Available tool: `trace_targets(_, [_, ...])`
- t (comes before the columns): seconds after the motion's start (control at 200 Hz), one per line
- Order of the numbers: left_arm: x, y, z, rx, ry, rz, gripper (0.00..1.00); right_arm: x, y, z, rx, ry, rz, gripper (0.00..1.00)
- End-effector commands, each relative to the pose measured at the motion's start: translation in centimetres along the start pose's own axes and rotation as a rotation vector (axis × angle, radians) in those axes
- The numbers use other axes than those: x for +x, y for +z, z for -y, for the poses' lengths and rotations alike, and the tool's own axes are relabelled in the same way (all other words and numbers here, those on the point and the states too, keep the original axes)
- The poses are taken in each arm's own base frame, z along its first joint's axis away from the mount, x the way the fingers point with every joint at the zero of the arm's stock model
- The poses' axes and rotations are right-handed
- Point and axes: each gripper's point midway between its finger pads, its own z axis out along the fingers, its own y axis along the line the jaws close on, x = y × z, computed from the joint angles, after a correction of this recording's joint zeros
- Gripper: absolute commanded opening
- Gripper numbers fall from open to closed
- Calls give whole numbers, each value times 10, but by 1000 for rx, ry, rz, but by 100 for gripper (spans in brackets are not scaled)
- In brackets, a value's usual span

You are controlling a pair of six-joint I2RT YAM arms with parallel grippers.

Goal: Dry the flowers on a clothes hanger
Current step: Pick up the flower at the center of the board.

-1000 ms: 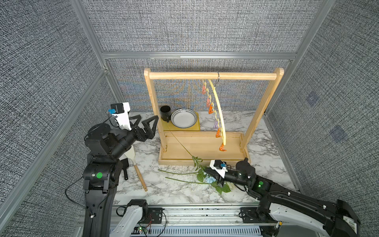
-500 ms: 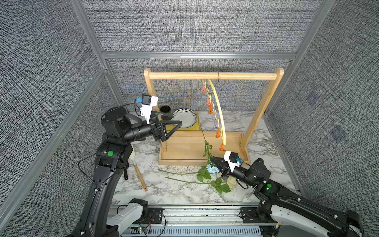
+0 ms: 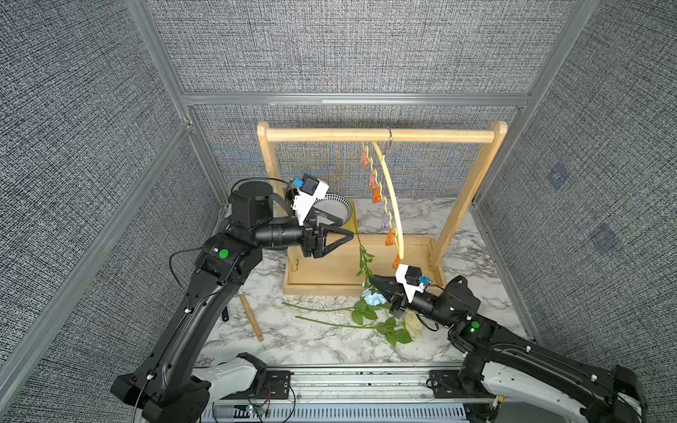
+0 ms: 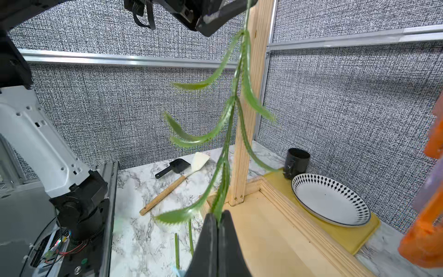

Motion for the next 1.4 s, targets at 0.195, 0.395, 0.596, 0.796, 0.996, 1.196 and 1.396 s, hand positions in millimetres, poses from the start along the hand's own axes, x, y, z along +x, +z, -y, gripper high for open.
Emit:
trace_targets(0.195, [1,23,-2,34,50,-41,36,-13,1,-1,-6,9,45,0])
trace_targets(0.395, [-1,23,-1,35,70,-40,11,-12,-1,1,9,12,55,0])
trace_targets(0.596, [0,18,0,13,98,-37,2,-6,-2,-1,-2,-7,28,44])
trace_targets(0.796, [7,11,-7,-63,168,-30,2,10,-7,-19,-110,-88,-92,66])
trace_targets(0.996, [21,-1,-20,-175,257,-42,2,38,-14,-34,-197,-24,-249,88])
trace_targets(1.196, [36,-4,-35,-250,295,-82,2,39,-27,-53,-301,-9,-270,99])
trace_targets(1.396, [49,1,-50,-287,271,-119,2,47,-38,-44,-232,-15,-258,99])
